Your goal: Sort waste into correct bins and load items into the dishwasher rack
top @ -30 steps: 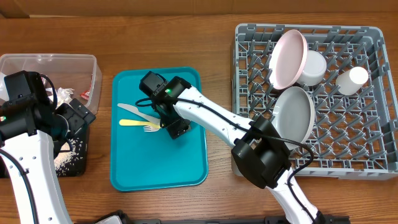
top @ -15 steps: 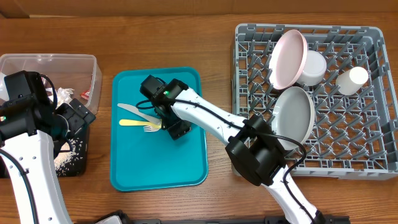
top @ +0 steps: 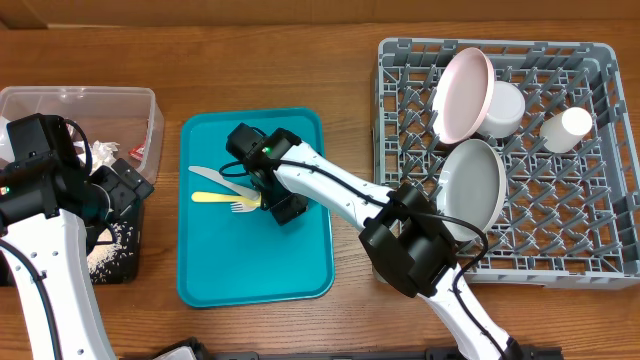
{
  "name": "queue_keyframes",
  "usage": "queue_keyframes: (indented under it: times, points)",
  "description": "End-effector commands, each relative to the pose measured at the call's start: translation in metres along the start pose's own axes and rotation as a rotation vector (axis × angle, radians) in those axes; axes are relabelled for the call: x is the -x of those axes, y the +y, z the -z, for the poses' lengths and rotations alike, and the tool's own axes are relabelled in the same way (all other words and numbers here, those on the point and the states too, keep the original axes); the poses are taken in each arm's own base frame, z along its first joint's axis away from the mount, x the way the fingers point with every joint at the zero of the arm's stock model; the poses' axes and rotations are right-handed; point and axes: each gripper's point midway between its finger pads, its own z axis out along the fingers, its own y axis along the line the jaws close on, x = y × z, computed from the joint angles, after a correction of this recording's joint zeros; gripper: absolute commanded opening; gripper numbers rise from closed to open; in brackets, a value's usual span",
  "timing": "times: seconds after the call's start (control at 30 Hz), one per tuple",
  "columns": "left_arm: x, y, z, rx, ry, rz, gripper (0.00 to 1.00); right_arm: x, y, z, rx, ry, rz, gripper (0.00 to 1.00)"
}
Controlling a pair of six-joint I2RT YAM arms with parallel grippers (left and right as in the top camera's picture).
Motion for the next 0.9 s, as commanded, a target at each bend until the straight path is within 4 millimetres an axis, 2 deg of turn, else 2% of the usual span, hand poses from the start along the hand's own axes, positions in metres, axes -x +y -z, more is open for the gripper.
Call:
queue_keyframes:
  times: [0.0, 0.2, 0.4, 0.47, 0.63, 0.87]
  points:
    - [0.001, 0.003, 0.000, 0.013, -0.006, 0.019, 1.00, 0.001, -0.003, -0.013, -0.025, -0.010, -0.005, 0.56]
    - [0.001, 0.003, 0.000, 0.013, -0.006, 0.019, 1.00, 0.014, -0.007, -0.012, -0.051, -0.026, -0.026, 0.48]
    - [0.001, 0.003, 0.000, 0.013, -0.006, 0.019, 1.00, 0.032, -0.012, -0.010, -0.092, -0.018, -0.061, 0.32]
    - [0.001, 0.003, 0.000, 0.013, -0.006, 0.019, 1.00, 0.036, -0.013, -0.010, -0.100, -0.006, -0.062, 0.30]
    - [0.001, 0.003, 0.000, 0.013, -0.007, 0.019, 1.00, 0.041, -0.011, -0.009, -0.108, 0.041, -0.047, 0.09]
    - [0.001, 0.003, 0.000, 0.013, -0.007, 0.019, 1.00, 0.040, -0.011, -0.008, -0.110, 0.060, -0.035, 0.04]
